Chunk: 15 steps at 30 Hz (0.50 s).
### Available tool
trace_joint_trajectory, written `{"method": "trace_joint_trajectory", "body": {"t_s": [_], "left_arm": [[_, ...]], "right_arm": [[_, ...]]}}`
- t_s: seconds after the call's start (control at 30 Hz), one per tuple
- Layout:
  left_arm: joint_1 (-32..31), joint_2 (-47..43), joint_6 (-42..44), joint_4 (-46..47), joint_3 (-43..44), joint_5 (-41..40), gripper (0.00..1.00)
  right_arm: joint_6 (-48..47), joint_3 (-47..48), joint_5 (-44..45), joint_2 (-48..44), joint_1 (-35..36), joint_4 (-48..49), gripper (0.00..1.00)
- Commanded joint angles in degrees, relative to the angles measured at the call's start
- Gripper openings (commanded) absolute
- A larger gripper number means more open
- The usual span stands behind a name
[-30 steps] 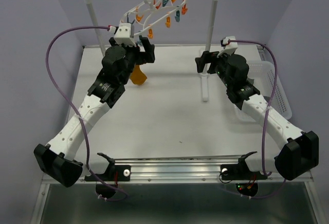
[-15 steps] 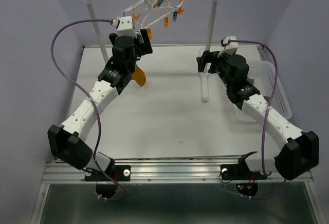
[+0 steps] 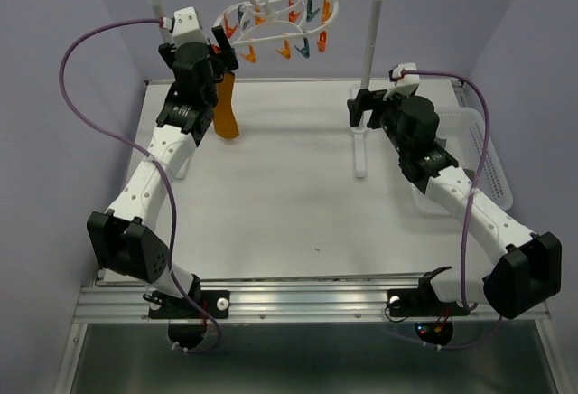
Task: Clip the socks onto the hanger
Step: Rotate the hanger at the clothesline.
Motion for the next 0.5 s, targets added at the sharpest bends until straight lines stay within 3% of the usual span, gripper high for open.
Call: {"method": "trace_joint_trajectory", "body": {"t_s": [0.0, 0.47], "left_arm": [[0.9, 0.2, -0.2, 2.3, 4.1, 0.8, 0.99], [2.2, 2.8, -0.6, 1.7, 7.1, 1.2, 0.99]], "right_arm": [[-1.8, 0.9, -1.8, -2.4, 0.0, 2.9, 1.0], [-2.4, 0.4, -3.3, -2.8, 0.0, 3.2, 1.0]]}}
